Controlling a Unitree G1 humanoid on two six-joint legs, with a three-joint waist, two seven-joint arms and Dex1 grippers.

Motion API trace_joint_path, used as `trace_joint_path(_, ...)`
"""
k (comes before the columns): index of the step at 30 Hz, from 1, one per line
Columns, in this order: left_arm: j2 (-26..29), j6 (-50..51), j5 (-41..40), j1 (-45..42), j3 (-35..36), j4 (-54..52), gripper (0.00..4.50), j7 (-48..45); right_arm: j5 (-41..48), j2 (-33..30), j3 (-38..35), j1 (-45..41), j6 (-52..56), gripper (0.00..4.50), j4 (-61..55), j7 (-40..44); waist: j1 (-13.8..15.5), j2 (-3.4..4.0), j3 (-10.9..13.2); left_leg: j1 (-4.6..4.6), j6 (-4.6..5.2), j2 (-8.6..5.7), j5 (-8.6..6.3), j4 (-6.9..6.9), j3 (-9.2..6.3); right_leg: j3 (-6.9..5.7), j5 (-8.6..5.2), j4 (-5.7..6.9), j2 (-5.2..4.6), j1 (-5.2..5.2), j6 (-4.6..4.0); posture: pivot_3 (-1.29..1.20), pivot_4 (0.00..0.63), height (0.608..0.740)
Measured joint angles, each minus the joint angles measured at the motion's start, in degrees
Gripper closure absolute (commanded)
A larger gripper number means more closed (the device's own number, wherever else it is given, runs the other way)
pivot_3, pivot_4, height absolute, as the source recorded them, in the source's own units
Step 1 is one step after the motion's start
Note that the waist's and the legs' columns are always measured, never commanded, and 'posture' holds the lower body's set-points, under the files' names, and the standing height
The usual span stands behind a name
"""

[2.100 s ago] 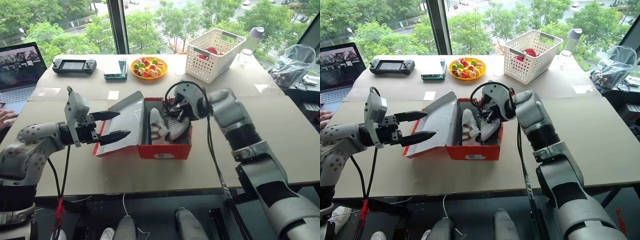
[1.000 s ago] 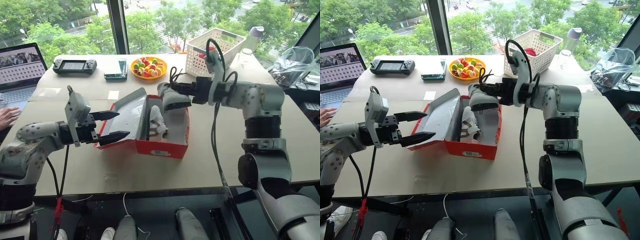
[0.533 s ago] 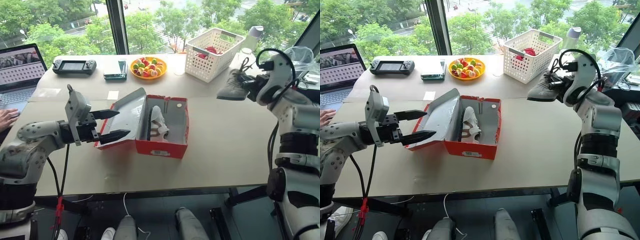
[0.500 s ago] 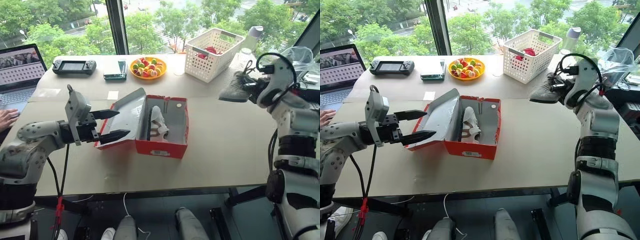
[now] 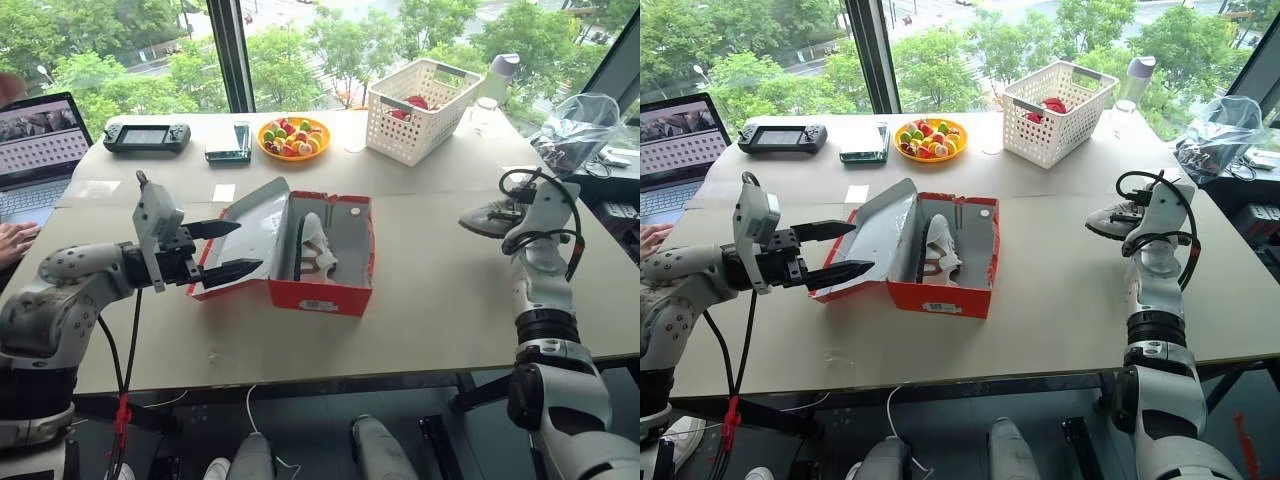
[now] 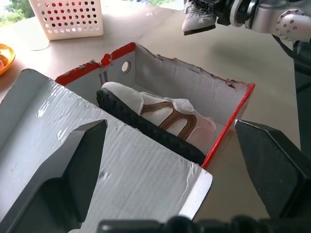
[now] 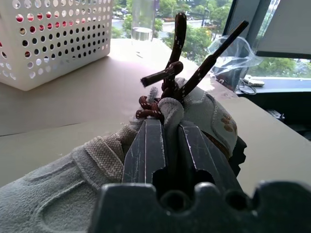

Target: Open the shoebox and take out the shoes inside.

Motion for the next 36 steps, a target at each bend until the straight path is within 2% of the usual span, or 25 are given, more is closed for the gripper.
trace_joint_path(7,-0.5,0.1,0.1,-0.6,-0.4,0.2,0.00,-0.4,0.1,-2.7,2.4,3.7,10.1,1.33,-15.0,5.2,0.0,0.02,0.0,-0.01,0.00,0.00,0.00,0.00,0.00,0.00,-0.01,0.02,0.01,0.00,0.01,0.00,0.150,0.704)
trace_joint_path(12,-0.6,0.2,0.1,-0.8,-0.4,0.5,0.00,-0.6,1.7,-9.4,2.7,3.2,21.3,1.33,-32.9,10.9,0.7,0.10,0.1,-0.03,0.00,0.01,0.00,0.00,0.00,-0.01,-0.02,0.03,0.01,-0.04,0.00,0.00,0.150,0.704)
trace_joint_path(14,-0.6,0.2,0.1,-0.8,-0.4,0.6,0.00,-0.6,4.6,-10.7,2.6,1.3,26.3,1.33,-38.8,13.8,0.6,0.10,0.1,-0.01,0.00,0.01,0.00,0.01,0.00,0.00,-0.02,0.03,0.02,-0.04,0.00,0.00,0.150,0.704)
trace_joint_path(17,-0.5,0.3,0.1,-0.8,-0.4,0.7,0.00,-0.5,17.5,-12.0,4.2,-1.2,42.7,1.33,-51.1,22.8,0.7,0.10,0.1,0.00,0.00,0.02,0.00,0.01,-0.01,0.00,-0.02,0.07,0.02,-0.02,-0.01,0.00,0.150,0.704)
trace_joint_path(19,-0.5,0.3,0.1,-0.9,-0.5,0.7,0.00,-0.5,25.7,-11.2,7.6,-4.4,53.1,0.83,-57.5,27.3,0.6,0.10,0.1,0.00,0.00,0.05,0.00,0.04,-0.01,0.00,-0.02,0.08,0.05,-0.03,-0.02,0.00,0.150,0.704)
trace_joint_path(22,-0.6,0.3,0.1,-1.1,-0.8,0.8,0.00,-0.5,31.9,-4.0,10.6,-11.4,65.6,0.03,-58.2,26.4,0.8,0.10,0.1,-0.02,0.01,0.05,0.01,0.12,-0.02,-0.02,0.00,0.13,0.06,-0.03,-0.04,0.00,0.150,0.704)
trace_joint_path(25,-0.7,0.3,0.1,-1.2,-1.2,0.9,0.00,-0.5,33.5,0.9,16.3,-13.1,72.6,0.03,-57.6,25.6,1.5,0.09,0.1,-0.12,0.01,0.05,0.01,0.15,-0.06,-0.07,0.00,0.07,0.05,-0.05,-0.04,0.00,0.150,0.704)
trace_joint_path(28,-0.8,0.3,0.2,-1.4,-1.5,1.0,0.00,-0.6,30.6,0.9,24.2,-13.1,73.0,0.03,-55.0,25.1,2.3,0.09,0.1,-0.34,0.01,0.04,0.01,0.19,-0.06,-0.10,0.01,-0.04,0.01,-0.15,-0.01,0.00,0.150,0.704)
trace_joint_path(30,-0.9,0.3,0.3,-1.6,-1.7,1.3,0.00,-0.6,27.0,1.8,28.1,-13.9,71.2,0.03,-49.3,24.5,2.4,0.09,0.1,-0.35,0.01,0.04,0.01,0.20,-0.06,-0.11,0.01,-0.05,0.01,-0.16,0.00,0.00,0.150,0.704)
trace_joint_path(33,-1.1,0.2,0.4,-1.8,-1.9,1.3,0.00,-0.6,21.2,3.7,30.9,-14.7,66.8,0.03,-38.4,22.7,2.4,0.09,0.1,-0.35,0.01,0.04,0.01,0.18,-0.06,-0.13,0.01,-0.03,0.02,-0.19,0.00,0.00,0.150,0.704)
trace_joint_path(36,-1.1,0.2,0.5,-1.8,-1.9,1.3,0.00,-0.6,19.4,4.8,30.7,-16.1,64.1,0.03,-33.6,23.0,2.2,0.09,0.1,-0.34,0.01,0.04,0.01,0.18,-0.06,-0.11,0.02,-0.02,0.02,-0.19,0.01,0.00,0.150,0.704)
